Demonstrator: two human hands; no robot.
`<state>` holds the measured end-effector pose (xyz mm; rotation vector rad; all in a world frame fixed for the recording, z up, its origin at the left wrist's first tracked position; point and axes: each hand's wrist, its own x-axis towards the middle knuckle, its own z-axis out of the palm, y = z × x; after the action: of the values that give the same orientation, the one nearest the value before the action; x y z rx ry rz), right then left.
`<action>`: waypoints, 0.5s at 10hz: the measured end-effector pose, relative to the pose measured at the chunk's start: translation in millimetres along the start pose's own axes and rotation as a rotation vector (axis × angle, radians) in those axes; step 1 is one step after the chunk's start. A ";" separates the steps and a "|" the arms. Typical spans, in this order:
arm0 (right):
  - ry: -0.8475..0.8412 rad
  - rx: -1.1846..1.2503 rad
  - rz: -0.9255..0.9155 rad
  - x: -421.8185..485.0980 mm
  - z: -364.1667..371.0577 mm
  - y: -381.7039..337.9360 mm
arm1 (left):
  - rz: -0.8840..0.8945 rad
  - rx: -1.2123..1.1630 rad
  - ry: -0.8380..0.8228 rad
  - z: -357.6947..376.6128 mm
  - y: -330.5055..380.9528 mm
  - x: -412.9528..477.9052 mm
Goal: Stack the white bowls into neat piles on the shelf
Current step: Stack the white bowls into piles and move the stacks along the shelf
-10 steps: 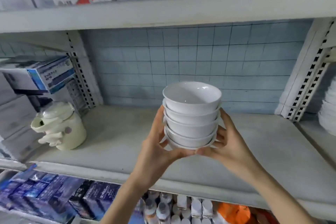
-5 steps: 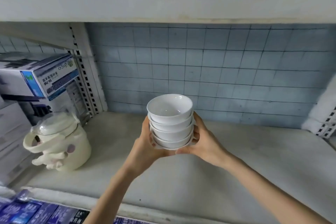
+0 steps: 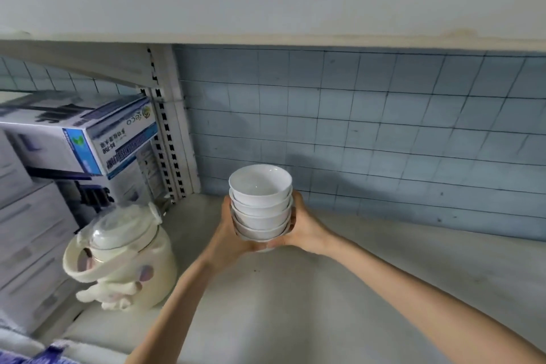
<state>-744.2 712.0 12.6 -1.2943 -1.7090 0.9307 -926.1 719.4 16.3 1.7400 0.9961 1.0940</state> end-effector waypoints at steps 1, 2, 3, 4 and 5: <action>-0.018 -0.005 0.005 19.2 9.2 -3.8 | -0.004 -0.013 0.033 -11.3 -8.1 10.1; -0.055 0.007 -0.004 36.6 12.1 -8.6 | -0.125 0.063 0.047 -23.7 -15.4 16.4; -0.122 0.014 -0.019 52.6 14.1 -8.3 | -0.123 0.054 0.087 -27.9 -24.3 22.0; -0.157 -0.032 -0.012 66.7 15.3 -11.5 | -0.125 0.095 0.103 -29.8 -27.3 28.5; -0.180 -0.112 0.006 76.7 14.3 -16.4 | -0.102 0.079 0.118 -30.5 -29.7 33.1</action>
<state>-776.9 781.8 33.0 -1.3219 -1.9209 0.9922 -950.0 766.7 6.5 1.6829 1.2027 1.1146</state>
